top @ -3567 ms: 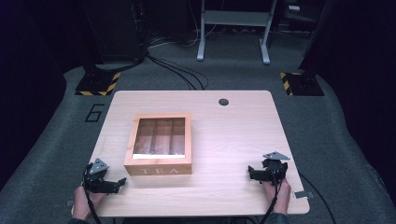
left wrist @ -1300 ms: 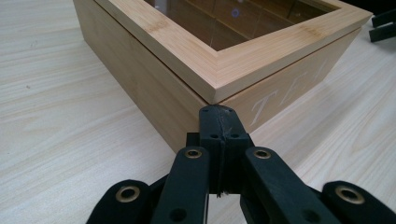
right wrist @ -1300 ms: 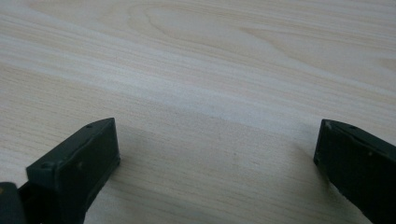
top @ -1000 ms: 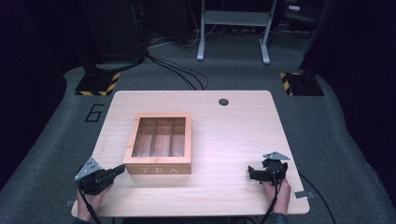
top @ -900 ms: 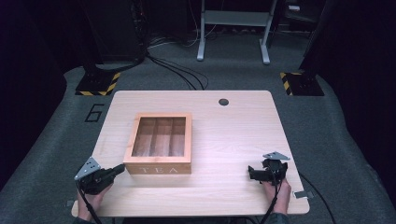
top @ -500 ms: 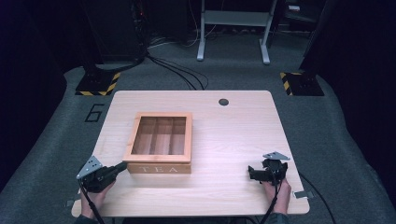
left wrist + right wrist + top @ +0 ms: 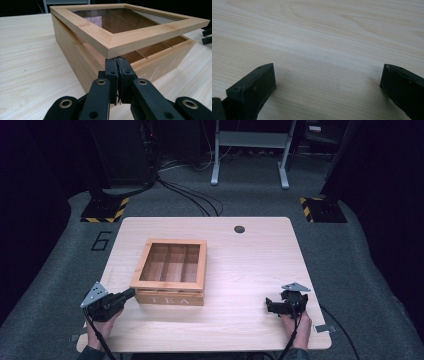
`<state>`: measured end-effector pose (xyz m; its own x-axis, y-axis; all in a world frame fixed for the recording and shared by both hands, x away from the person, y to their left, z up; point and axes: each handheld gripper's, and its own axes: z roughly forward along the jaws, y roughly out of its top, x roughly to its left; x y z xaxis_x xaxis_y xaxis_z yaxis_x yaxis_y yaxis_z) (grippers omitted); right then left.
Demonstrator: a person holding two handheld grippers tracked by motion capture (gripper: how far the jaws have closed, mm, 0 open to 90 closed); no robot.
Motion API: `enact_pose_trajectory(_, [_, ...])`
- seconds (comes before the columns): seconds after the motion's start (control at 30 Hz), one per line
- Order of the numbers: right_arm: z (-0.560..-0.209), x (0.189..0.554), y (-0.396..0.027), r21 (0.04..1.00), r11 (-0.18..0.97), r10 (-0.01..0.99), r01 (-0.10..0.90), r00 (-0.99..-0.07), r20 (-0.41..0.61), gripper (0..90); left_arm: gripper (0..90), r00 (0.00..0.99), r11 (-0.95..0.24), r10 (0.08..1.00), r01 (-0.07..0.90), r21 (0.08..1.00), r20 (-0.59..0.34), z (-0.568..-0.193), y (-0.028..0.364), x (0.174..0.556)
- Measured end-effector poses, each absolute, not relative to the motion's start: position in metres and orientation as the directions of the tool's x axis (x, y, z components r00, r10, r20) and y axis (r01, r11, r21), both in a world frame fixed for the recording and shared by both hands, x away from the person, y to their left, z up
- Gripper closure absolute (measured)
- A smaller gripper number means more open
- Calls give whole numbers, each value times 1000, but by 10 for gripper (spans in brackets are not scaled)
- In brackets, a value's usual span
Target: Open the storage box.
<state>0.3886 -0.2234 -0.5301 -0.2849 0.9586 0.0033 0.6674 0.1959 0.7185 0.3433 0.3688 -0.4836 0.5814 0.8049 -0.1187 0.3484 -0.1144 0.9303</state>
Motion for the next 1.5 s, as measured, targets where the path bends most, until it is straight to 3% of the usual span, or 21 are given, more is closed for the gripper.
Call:
enact_pose_trajectory(0.47, [-530,389,-223,719,195,959,667,-285,4,0,848,592,-83,793,340,937,-145,-483,360,358])
enact_pose_trajectory(1.5, [-530,389,-223,719,195,959,668,-285,4,0,836,609,-118,790,260,958,-68,-448,333,389])
